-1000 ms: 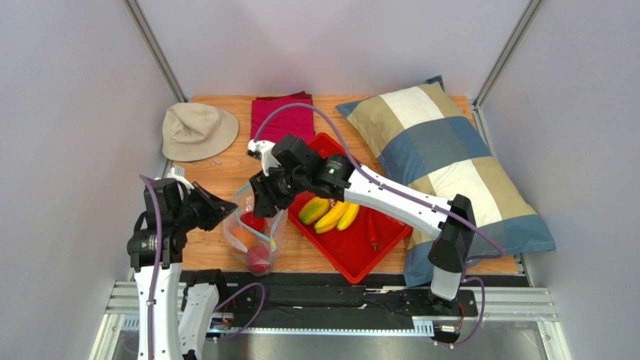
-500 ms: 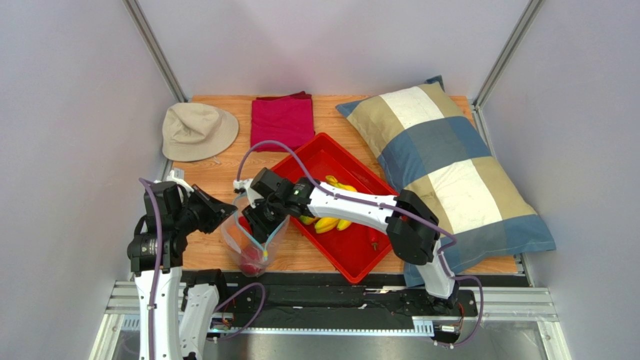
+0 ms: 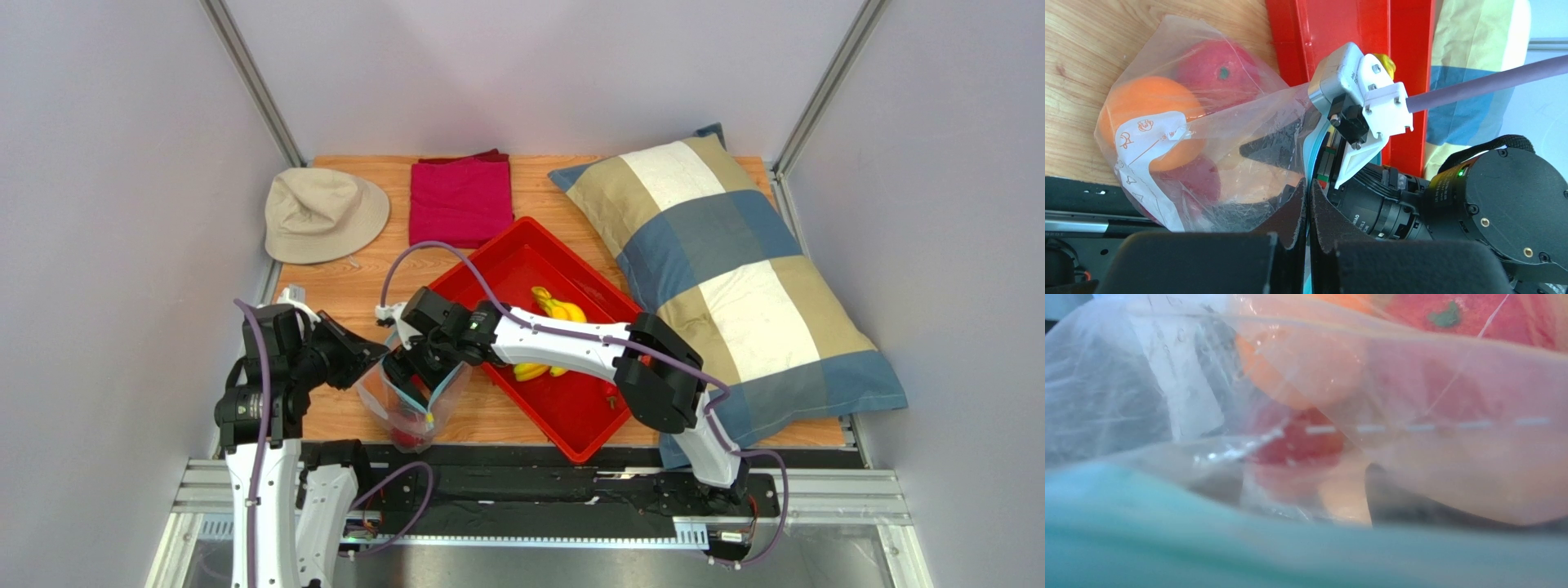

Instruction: Open the zip-top bag and remove the fake food

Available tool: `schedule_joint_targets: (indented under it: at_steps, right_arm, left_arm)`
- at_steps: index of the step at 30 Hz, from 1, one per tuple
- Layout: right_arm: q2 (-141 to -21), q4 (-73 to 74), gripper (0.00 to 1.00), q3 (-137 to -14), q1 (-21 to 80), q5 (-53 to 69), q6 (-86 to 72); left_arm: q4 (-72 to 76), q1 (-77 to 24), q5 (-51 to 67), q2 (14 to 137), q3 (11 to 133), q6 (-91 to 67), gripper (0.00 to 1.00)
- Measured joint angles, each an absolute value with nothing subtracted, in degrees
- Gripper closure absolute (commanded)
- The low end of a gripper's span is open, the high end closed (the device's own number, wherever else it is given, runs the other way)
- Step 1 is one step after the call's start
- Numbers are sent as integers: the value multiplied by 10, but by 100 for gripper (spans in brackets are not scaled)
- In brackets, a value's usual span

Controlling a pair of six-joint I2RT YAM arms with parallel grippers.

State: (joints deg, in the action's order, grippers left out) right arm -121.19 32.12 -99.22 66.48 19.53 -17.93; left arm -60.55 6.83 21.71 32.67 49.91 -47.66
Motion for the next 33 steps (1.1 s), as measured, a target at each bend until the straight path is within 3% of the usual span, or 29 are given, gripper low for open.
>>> schedule_joint_targets:
  at_steps: [6, 11, 17, 26, 33]
  right_arm:
    - [-1212, 292, 20, -991, 663, 194, -229]
    - [-1212, 248, 36, -973, 663, 173, -282]
    - [-1212, 183, 14, -969, 656, 138, -362]
    - [-1222, 121, 12, -949, 653, 120, -407]
    - [-1264, 138, 3, -991, 662, 103, -380]
  left_arm:
    - [-596, 70, 204, 326, 510, -485, 100]
    - [-593, 71, 188, 318, 514, -492, 100]
    - [-618, 71, 197, 297, 502, -512, 100]
    - [-641, 71, 207, 286, 498, -522, 100]
    - [-659, 70, 200, 273, 486, -520, 100]
